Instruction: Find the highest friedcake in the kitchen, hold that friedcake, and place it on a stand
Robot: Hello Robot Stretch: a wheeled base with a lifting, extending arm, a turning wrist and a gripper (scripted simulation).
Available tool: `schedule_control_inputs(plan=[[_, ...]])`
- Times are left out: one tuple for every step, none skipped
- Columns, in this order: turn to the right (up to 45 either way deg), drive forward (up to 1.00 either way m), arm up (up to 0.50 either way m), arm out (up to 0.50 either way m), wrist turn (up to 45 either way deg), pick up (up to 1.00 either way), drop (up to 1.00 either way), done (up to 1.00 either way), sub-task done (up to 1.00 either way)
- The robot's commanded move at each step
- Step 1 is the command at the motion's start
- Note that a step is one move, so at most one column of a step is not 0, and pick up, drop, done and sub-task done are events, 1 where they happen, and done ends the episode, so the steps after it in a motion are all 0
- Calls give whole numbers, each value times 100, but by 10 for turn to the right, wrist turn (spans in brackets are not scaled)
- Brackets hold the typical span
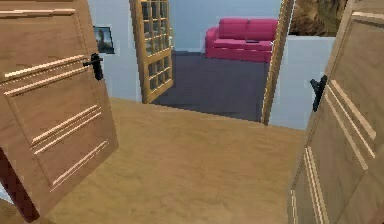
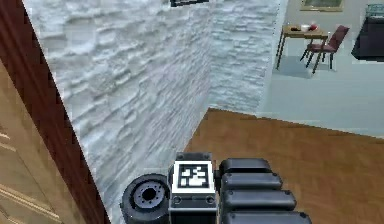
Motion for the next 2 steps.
schedule_control_inputs(plan=[[-30,0,0,0,0,0,0,0,0],[0,40,0,0,0,0,0,0,0]])
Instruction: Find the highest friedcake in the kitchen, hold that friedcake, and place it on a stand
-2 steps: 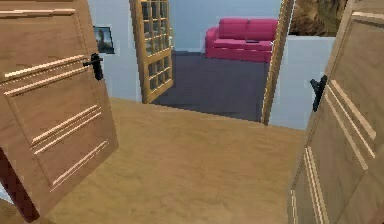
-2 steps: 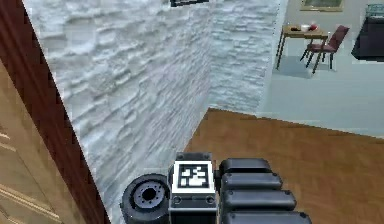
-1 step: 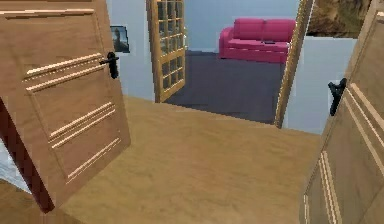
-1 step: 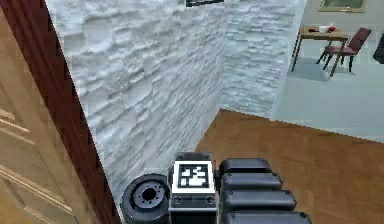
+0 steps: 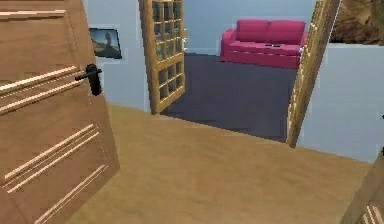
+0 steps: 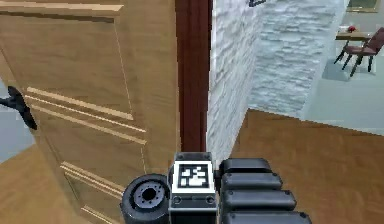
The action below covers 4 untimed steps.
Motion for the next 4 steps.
schedule_control_inputs(plan=[[120,0,0,0,0,0,0,0,0],[0,100,0,0,0,0,0,0,0],[60,0,0,0,0,0,0,0,0],[0,40,0,0,0,0,0,0,0]])
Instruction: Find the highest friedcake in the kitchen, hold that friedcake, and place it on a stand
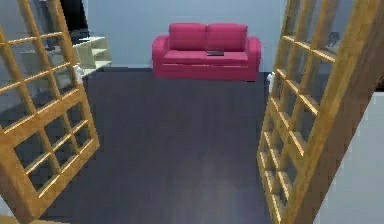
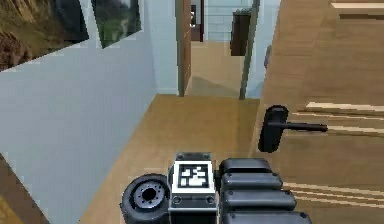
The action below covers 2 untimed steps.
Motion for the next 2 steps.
schedule_control_inputs(plan=[[450,0,0,0,0,0,0,0,0],[240,0,0,0,0,0,0,0,0]])
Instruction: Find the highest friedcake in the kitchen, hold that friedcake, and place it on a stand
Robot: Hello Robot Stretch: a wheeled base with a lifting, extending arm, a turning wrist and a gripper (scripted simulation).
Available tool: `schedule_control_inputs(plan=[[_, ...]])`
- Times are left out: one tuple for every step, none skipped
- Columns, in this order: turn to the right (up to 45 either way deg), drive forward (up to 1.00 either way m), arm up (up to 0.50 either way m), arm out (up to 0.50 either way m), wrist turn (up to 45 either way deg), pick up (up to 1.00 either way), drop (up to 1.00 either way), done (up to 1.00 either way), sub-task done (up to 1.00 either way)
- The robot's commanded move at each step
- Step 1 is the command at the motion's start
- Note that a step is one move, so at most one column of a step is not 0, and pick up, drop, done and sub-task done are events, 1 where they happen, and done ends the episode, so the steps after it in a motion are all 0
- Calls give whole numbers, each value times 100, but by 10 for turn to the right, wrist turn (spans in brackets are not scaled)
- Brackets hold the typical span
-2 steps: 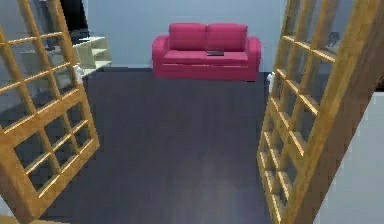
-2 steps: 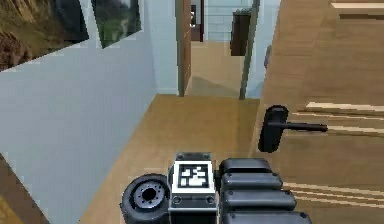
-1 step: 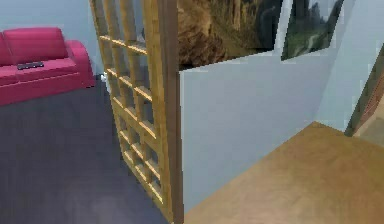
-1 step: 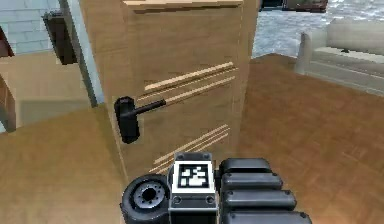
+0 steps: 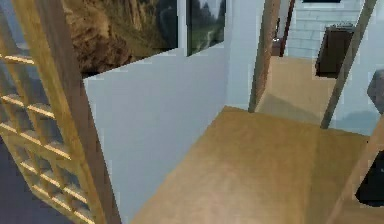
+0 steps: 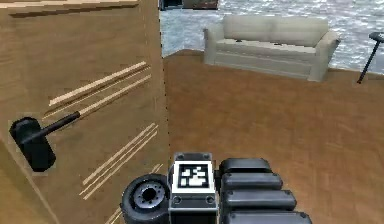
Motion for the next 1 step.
schedule_control_inputs(plan=[[0,65,0,0,0,0,0,0,0]])
